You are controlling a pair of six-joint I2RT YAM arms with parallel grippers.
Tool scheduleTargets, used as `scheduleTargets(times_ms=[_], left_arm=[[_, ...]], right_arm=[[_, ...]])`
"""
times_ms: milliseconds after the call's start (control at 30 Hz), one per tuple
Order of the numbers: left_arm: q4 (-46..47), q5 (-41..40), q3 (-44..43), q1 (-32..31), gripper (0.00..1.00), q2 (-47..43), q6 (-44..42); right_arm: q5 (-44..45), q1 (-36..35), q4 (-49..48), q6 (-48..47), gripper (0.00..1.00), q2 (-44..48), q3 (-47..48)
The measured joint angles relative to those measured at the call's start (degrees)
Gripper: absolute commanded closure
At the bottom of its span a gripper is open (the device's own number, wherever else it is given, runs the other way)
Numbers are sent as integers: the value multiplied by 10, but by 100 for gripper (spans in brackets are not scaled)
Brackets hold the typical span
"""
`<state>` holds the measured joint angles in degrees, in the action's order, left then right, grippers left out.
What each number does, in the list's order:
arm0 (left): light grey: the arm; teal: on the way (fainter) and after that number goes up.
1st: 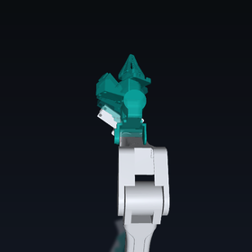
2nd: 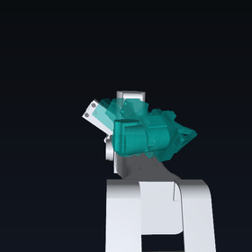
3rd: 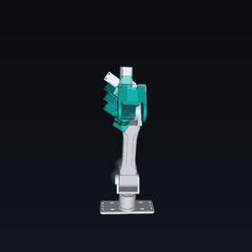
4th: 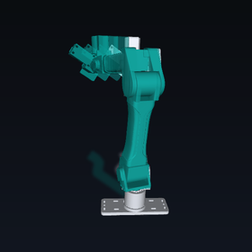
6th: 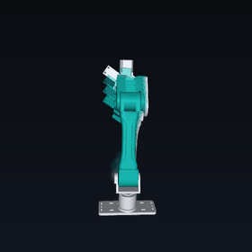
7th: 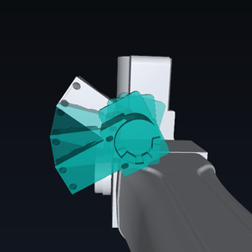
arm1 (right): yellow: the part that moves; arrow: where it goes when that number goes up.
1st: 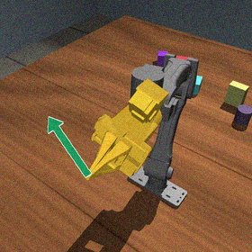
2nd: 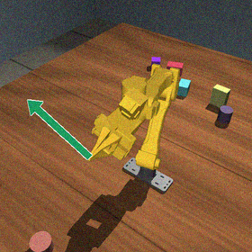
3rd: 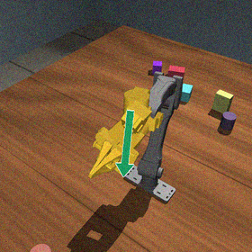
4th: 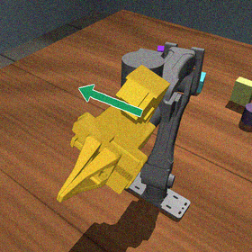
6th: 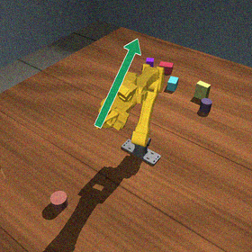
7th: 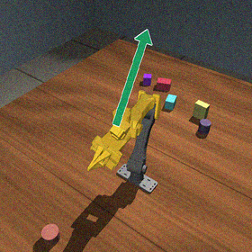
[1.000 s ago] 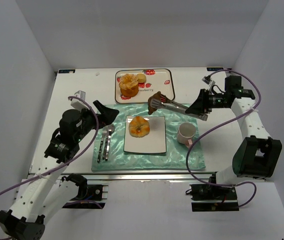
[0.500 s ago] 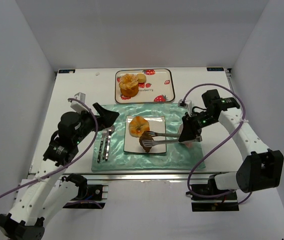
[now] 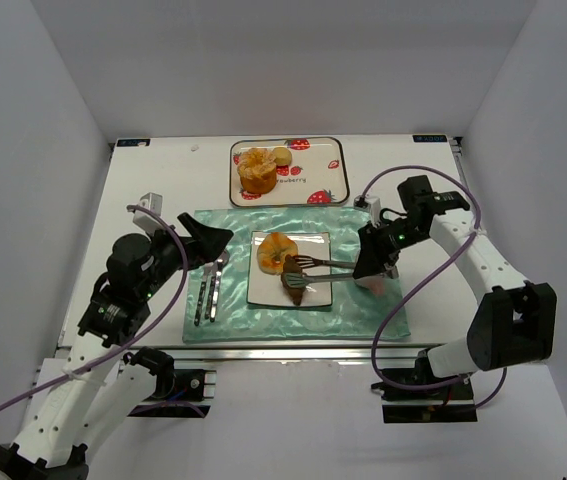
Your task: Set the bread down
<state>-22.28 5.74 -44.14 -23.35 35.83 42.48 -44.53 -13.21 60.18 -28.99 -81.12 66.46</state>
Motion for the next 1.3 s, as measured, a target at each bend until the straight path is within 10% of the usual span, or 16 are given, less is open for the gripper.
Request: scheduleTargets(times_ms=[633,1300], left_arm=[[-8,-6,1,0,2,-2,3],[21,-6,2,0,2,34,0]], right_arm=[[-39,21,-17,35,53,-43,111],[-53,232,-108,168,55,-143,218]])
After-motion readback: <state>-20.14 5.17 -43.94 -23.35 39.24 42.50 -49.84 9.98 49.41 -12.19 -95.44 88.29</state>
